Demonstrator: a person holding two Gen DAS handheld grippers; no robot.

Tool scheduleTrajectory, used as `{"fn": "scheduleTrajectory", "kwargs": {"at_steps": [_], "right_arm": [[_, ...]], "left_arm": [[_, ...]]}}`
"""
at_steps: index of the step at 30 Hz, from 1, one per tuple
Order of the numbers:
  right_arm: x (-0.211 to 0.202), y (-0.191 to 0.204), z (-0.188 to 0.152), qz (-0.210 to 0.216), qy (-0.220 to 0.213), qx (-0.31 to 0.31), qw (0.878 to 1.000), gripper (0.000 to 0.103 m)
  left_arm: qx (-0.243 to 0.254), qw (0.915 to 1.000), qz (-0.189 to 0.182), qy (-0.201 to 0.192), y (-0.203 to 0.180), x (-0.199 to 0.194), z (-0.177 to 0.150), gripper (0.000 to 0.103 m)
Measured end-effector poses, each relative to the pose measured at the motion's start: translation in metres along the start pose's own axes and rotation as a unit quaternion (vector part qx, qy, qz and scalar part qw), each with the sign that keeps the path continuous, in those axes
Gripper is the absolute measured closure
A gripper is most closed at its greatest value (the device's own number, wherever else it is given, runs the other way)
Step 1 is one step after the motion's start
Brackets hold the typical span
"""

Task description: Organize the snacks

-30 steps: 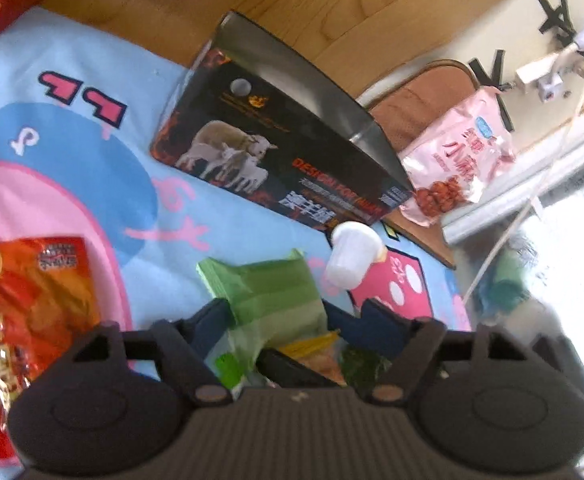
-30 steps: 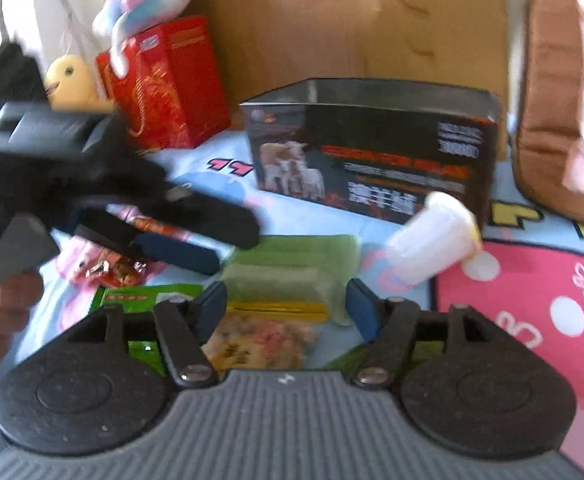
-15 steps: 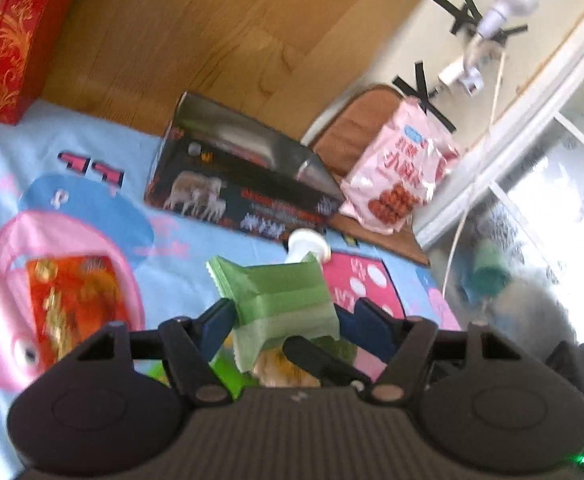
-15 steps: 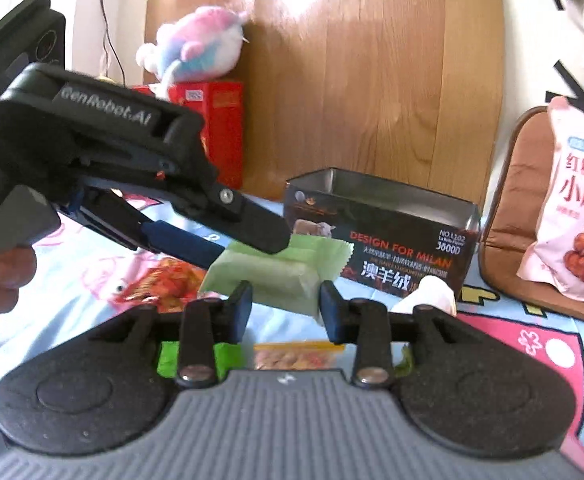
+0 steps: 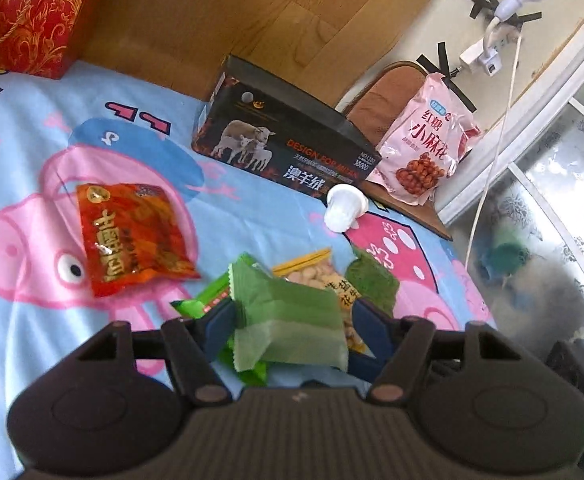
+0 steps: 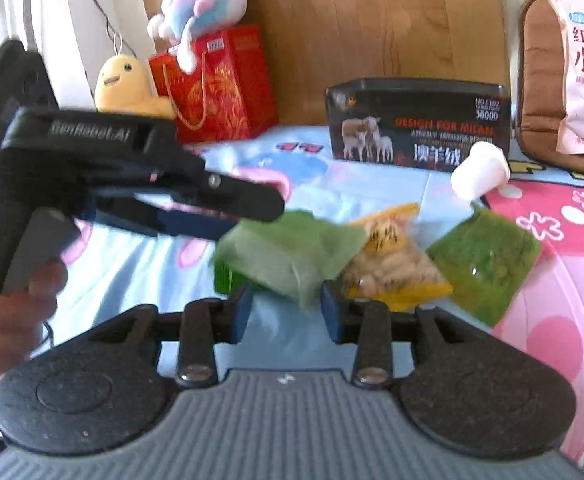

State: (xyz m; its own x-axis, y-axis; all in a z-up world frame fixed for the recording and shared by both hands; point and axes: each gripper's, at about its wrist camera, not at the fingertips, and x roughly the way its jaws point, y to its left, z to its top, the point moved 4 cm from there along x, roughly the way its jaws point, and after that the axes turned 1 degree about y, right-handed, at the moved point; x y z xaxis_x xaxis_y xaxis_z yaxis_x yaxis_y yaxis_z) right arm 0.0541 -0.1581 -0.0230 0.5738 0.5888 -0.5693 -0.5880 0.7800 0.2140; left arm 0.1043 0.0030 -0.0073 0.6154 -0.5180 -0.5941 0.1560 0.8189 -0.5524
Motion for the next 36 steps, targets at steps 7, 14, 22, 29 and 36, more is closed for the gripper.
{"fn": "scheduleTrajectory", "kwargs": {"at_steps": [7,14,22,29,36], "right_arm": [[-0.013,0.002,-0.005,0.018,0.004,0.000,1.000,0.048],[-0.006,0.000,-0.006,0.003,0.011,-0.024,1.000,0.048],[-0.002,-0.006,-0.003,0.027,0.012,-0.002,1.000,0.047],[-0.002,-0.002,-0.005,0.013,0.006,-0.025,1.000,0.049],[-0.002,-0.005,-0.005,0.010,0.001,-0.018,1.000,0.057]], "left_arm": [[-0.022,0.9996,-0.016,-0.006,0.012,-0.009,0.010,0.025],[0.003,0.9999,0.007,0.010,0.004,0.006,0.014,0.026],[0.043,0.9989,0.004,0.018,-0.015,0.012,-0.002,0.039],[0.025,0.9997,0.004,0.007,-0.010,0.005,0.000,0.026],[0.041,0.9990,0.005,0.015,-0.013,0.013,-0.002,0.051]]}}
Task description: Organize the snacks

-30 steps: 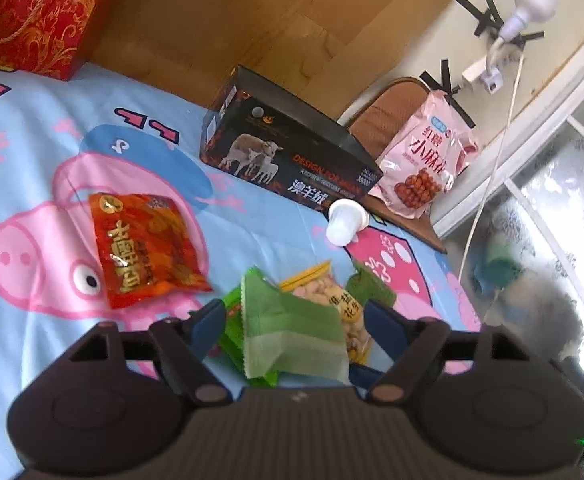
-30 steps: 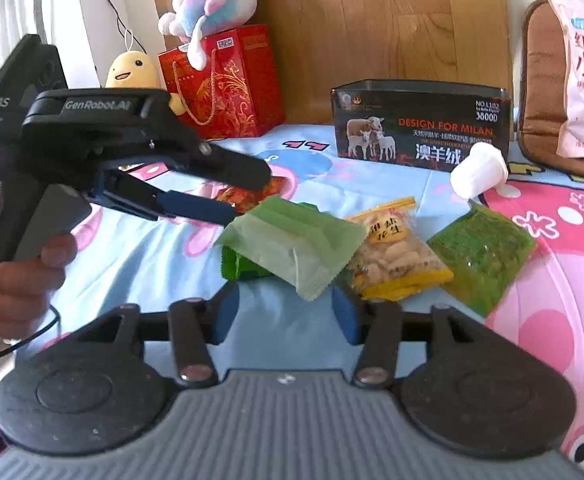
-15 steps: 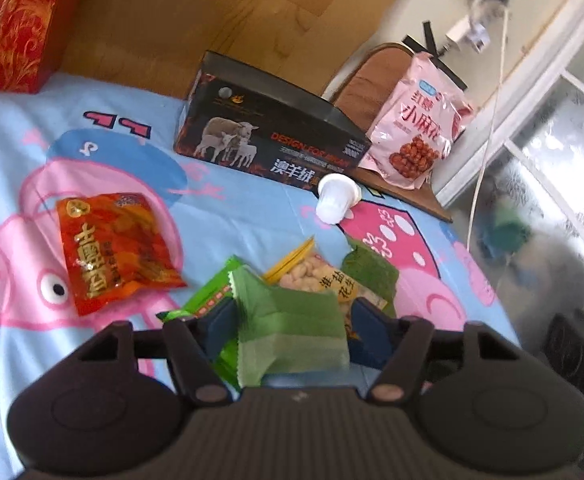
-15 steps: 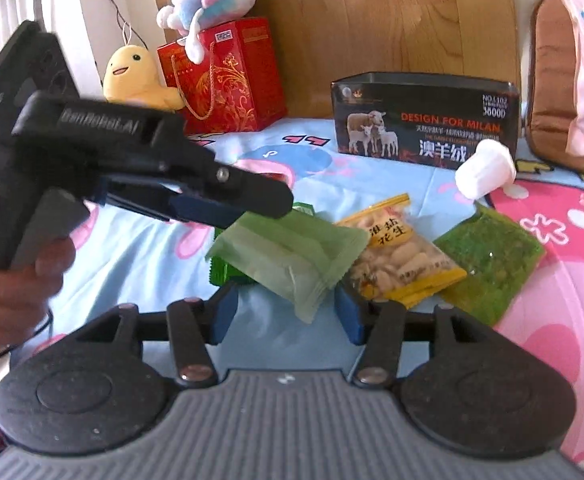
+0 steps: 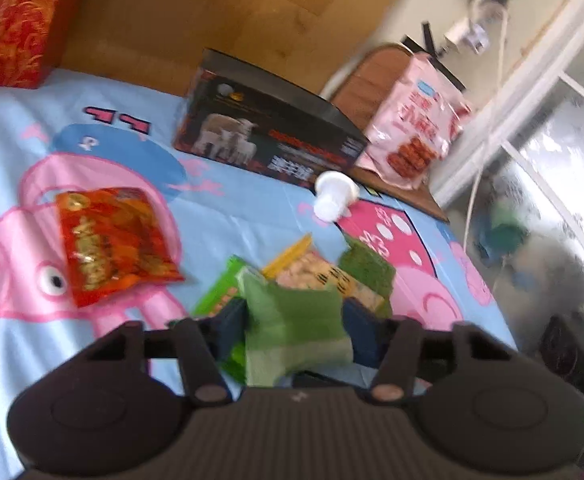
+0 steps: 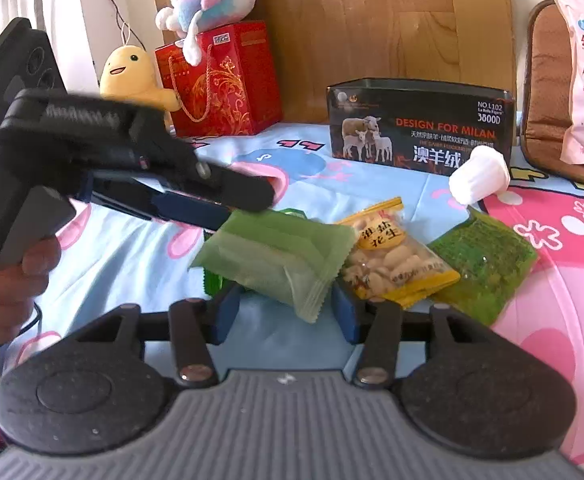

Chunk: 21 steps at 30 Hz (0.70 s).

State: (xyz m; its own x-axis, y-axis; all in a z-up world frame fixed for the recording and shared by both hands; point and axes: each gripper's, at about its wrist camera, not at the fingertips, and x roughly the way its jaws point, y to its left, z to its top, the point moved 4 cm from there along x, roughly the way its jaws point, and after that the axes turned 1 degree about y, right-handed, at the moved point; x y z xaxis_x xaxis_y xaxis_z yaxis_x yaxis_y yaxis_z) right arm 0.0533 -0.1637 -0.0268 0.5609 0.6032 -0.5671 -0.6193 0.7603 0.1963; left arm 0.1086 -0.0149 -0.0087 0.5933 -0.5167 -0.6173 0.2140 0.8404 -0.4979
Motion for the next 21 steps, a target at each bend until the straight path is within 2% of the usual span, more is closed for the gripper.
{"fn": "scheduleTrajectory", "kwargs": {"at_steps": [2,4,8,14,18,21], "right_arm": [[-0.001,0.002,0.001,0.003,0.001,0.004,1.000,0.062],[-0.006,0.004,0.003,-0.004,-0.007,-0.002,1.000,0.067],[-0.021,0.004,0.017,-0.009,-0.043,-0.005,0.999,0.068],[-0.014,-0.016,0.056,-0.030,-0.077,-0.018,0.996,0.068],[0.005,-0.047,0.094,-0.042,-0.094,-0.003,0.995,0.067],[0.021,-0.069,0.118,-0.054,-0.102,0.002,0.993,0.067]], "left_arm": [[0.008,1.0000,0.002,-0.001,-0.004,-0.001,0.001,0.051],[0.002,0.9999,-0.014,-0.004,-0.005,-0.005,0.006,0.051],[0.000,0.9991,-0.037,-0.021,-0.012,-0.012,0.028,0.051],[0.009,0.9983,-0.036,-0.045,-0.023,0.001,0.086,0.050],[0.019,0.9974,-0.025,-0.065,-0.029,0.022,0.132,0.050],[0.021,0.9972,-0.018,-0.070,-0.028,0.044,0.160,0.045]]}}
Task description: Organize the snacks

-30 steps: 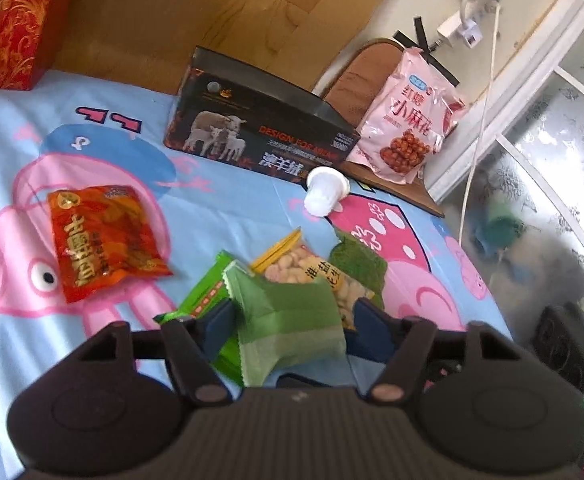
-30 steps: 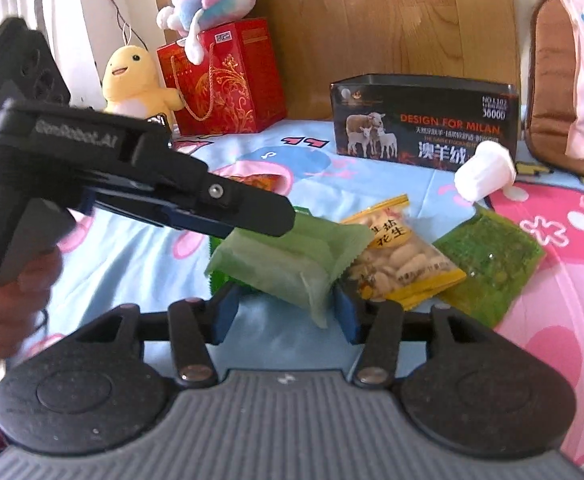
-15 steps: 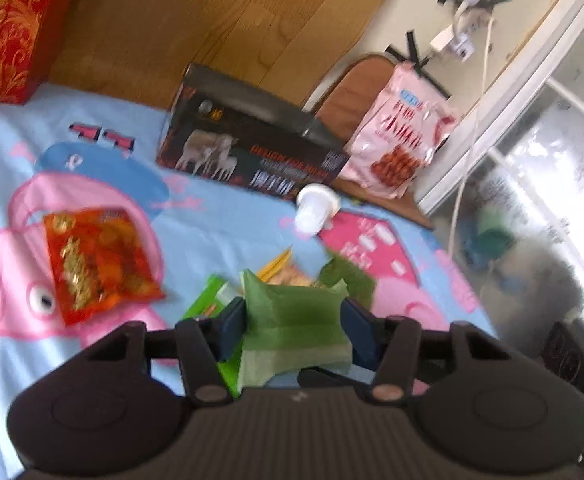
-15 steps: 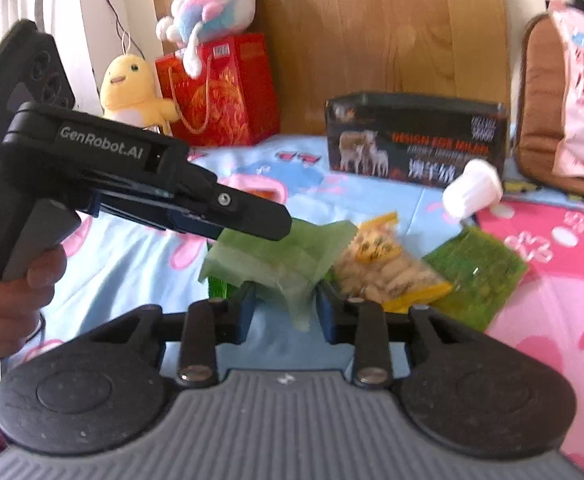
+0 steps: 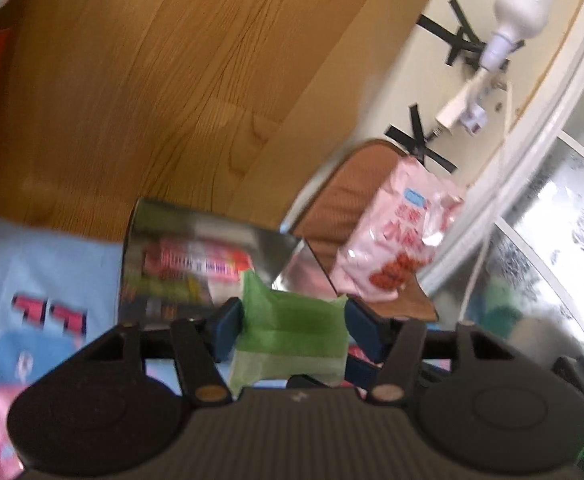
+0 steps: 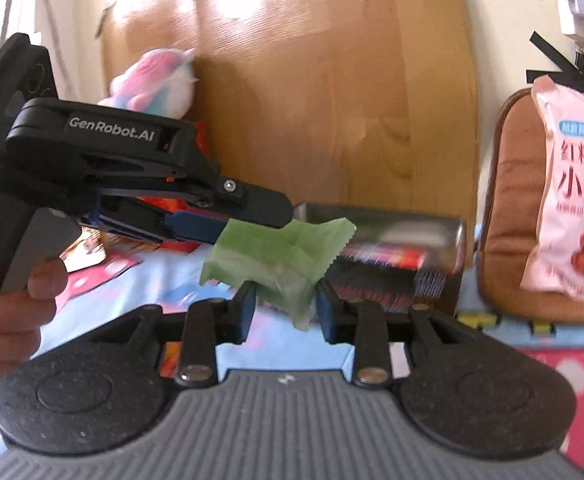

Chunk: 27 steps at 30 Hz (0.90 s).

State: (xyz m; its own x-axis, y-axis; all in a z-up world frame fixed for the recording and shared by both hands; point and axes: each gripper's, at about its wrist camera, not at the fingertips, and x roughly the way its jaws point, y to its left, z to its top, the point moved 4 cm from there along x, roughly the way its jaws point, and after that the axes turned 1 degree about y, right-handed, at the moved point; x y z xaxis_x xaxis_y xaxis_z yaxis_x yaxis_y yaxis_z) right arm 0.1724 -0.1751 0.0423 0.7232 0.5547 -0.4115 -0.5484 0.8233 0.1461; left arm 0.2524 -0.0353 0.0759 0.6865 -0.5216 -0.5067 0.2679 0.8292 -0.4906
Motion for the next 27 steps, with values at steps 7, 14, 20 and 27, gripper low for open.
{"fn": "scheduleTrajectory", "kwargs": {"at_steps": [7,14,20,27], "right_arm": [[0.048,-0.031,0.016,-0.026,0.007,-0.002,1.000,0.066],[0.043,-0.053,0.012,-0.060,-0.012,0.037,0.997,0.054],[-0.020,-0.075,-0.026,-0.043,-0.004,0.075,0.996,0.049],[-0.074,-0.051,-0.095,0.078,0.094,0.127,0.984,0.047]], "left_arm": [[-0.007,0.9991,0.039,0.011,0.022,0.054,0.023,0.039],[-0.005,0.9995,0.030,0.008,0.025,0.043,0.014,0.026],[0.029,0.9989,0.005,0.035,0.009,0.009,-0.028,0.012],[0.030,0.9920,-0.012,0.122,0.009,0.015,-0.097,0.014]]}}
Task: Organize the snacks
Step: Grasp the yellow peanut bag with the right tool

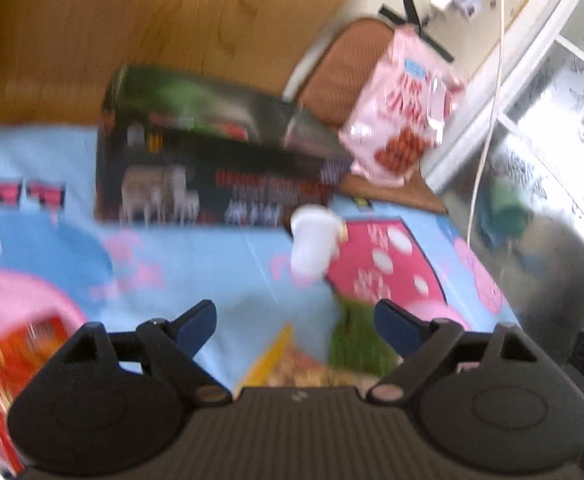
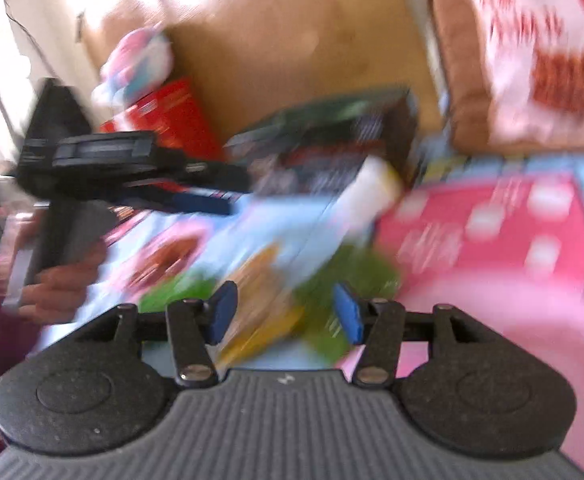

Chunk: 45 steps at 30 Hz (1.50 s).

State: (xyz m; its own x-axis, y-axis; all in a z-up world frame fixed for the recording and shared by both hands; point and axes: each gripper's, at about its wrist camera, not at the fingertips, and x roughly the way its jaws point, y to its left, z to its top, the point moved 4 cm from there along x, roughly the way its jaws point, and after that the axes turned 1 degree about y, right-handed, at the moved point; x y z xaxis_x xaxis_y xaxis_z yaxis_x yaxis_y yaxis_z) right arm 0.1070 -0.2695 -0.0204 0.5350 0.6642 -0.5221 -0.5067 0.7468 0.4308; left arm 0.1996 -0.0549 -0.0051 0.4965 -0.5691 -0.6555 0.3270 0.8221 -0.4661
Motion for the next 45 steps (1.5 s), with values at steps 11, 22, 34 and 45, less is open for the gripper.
{"fn": "scheduleTrajectory", "kwargs": {"at_steps": [11,22,34,45], "right_arm": [[0.035,0.028,-0.005,-0.050,-0.005,-0.018,0.999,0.072],[-0.007,0.000,-0.023,-0.099,-0.028,-0.008,0.995,0.076],[-0.008,0.006,-0.034,-0.102,-0.042,-0.052,0.993,0.055],[-0.009,0.004,-0.034,-0.101,-0.047,-0.040,0.993,0.048]], "left_arm": [[-0.012,0.9997,0.010,0.019,-0.020,0.005,-0.038,0.021],[0.001,0.9980,-0.055,0.033,-0.061,0.002,-0.066,0.021],[-0.045,0.9972,-0.052,-0.029,-0.025,-0.023,-0.061,0.021],[0.001,0.9986,-0.051,-0.013,-0.044,-0.010,-0.068,0.038]]}}
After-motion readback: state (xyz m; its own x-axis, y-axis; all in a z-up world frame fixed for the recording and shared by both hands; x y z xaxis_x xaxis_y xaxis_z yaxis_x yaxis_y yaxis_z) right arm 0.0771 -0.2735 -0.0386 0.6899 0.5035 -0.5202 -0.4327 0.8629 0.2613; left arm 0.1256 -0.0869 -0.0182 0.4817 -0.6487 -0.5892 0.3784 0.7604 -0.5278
